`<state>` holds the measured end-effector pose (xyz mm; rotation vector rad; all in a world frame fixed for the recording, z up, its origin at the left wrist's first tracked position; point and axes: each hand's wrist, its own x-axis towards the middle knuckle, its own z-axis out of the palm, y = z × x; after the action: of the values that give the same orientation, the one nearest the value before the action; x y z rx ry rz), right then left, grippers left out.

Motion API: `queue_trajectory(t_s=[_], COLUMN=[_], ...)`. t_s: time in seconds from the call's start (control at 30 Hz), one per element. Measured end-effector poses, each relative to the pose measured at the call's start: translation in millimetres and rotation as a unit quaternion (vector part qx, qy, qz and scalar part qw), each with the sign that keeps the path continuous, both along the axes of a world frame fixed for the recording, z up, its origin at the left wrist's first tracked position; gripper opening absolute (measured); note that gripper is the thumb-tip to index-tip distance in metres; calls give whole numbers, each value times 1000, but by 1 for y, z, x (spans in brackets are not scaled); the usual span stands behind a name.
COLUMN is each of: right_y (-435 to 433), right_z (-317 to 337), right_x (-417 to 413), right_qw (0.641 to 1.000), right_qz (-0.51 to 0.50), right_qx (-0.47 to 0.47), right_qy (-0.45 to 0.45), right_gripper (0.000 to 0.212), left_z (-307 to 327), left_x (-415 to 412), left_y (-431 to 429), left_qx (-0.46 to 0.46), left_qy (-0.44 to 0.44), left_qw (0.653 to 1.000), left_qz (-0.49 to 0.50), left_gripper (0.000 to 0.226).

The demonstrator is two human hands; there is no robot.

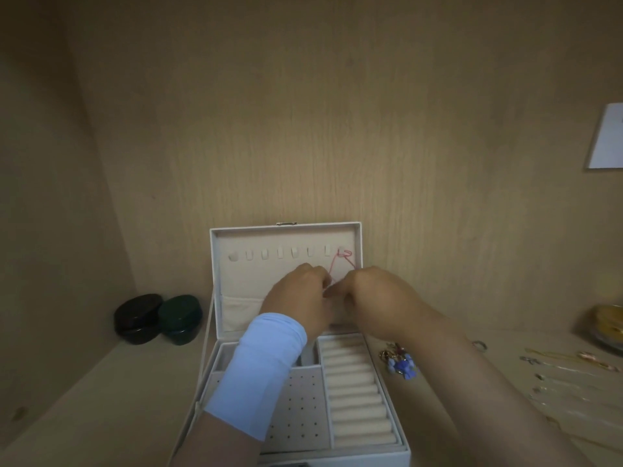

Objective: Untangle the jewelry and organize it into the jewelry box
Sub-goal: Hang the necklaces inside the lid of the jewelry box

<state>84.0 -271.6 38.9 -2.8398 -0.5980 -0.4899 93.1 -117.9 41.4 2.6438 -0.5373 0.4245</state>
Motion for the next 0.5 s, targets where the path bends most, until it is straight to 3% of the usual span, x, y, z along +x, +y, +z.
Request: queue_trajectory(t_s=[0.1, 0.2, 0.37, 0.5], right_y=[-12, -15, -1, 5], right_z=[23, 30, 8, -7], right_x=[-8, -15, -11, -2], right_qw=[996, 993, 999, 996], right_qz=[-3, -44, 5, -24], right_qx=[91, 97, 17, -63], right_qy=[7, -60, -29, -52], right_gripper=[31, 27, 40, 33], left_z=[-9, -10, 14, 24], left_x=[2, -2, 2, 3], left_y=[-4, -7, 19, 31], left_qx=[-19, -12, -26, -1], left_qy=[16, 17, 66, 15], left_qw=[998, 997, 997, 999], left_qz=[-59, -71, 13, 51], left_gripper=[31, 35, 23, 23])
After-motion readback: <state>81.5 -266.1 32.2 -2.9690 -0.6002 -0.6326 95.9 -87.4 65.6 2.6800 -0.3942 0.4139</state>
